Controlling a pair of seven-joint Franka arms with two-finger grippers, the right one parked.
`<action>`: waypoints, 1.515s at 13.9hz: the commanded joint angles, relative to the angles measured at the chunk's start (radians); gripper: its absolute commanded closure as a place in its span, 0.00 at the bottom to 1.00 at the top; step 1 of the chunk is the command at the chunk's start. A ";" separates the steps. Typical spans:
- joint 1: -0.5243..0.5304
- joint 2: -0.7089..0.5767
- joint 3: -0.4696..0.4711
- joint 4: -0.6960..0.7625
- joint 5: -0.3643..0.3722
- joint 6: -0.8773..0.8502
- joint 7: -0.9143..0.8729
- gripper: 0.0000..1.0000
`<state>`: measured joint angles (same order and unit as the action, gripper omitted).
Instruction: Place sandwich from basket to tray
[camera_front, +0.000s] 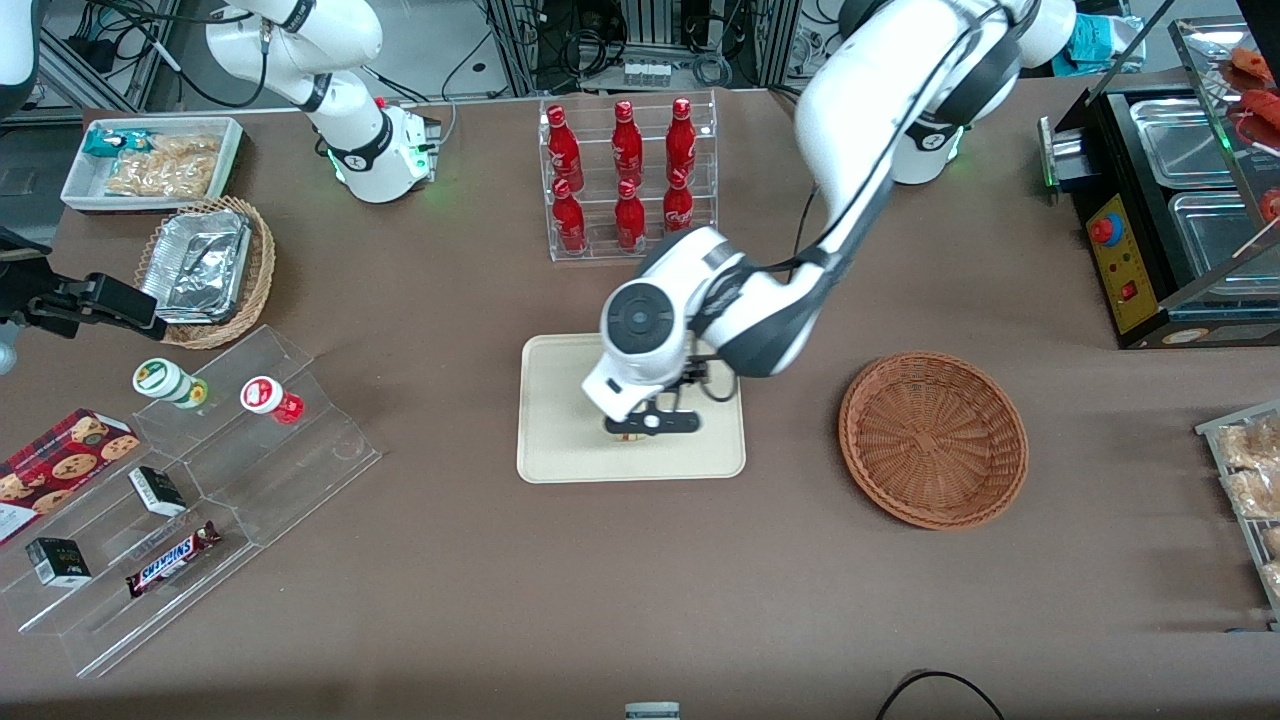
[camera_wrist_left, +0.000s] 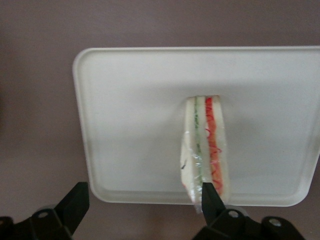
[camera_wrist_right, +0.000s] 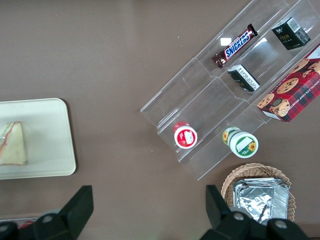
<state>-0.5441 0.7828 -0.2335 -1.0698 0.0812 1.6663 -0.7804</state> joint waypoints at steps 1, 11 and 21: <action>0.113 -0.153 -0.006 -0.086 0.006 -0.130 0.039 0.01; 0.530 -0.594 -0.006 -0.289 -0.005 -0.405 0.429 0.00; 0.609 -0.726 0.020 -0.298 0.009 -0.505 0.431 0.00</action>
<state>0.0550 0.0989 -0.2268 -1.3328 0.0836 1.1731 -0.3583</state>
